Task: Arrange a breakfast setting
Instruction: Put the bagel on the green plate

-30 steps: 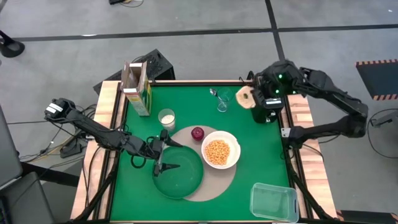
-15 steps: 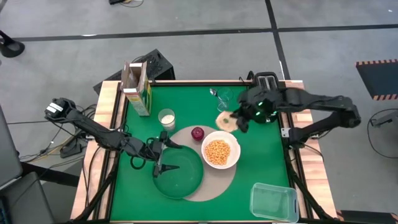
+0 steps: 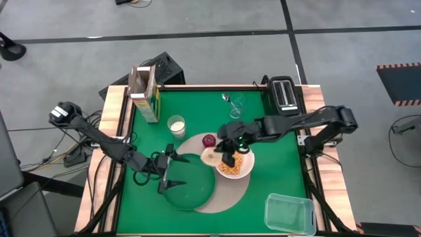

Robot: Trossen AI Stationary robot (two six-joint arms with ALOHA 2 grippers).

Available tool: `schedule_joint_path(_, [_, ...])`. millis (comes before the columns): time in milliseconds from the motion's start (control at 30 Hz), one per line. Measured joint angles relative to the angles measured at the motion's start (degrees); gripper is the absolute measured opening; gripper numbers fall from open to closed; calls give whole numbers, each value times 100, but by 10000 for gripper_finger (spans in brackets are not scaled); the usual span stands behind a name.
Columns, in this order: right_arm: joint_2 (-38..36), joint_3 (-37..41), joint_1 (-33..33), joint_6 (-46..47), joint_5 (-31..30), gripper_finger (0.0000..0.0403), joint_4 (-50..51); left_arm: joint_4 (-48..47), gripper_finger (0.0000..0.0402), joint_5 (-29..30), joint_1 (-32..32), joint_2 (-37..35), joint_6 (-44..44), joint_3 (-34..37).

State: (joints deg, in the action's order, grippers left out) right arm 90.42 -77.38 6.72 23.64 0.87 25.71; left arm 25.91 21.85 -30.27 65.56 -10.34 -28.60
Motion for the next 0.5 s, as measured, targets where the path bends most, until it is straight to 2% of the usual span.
schedule_joint_path(267, [891, -311, 203, 28, 240, 57, -771, -304, 387, 621, -645, -56, -37, 0])
schedule_joint_path(500, [1717, -904, 316, 96, 422, 57, -913, -628, 387, 1158, -1346, -268, -138, 0])
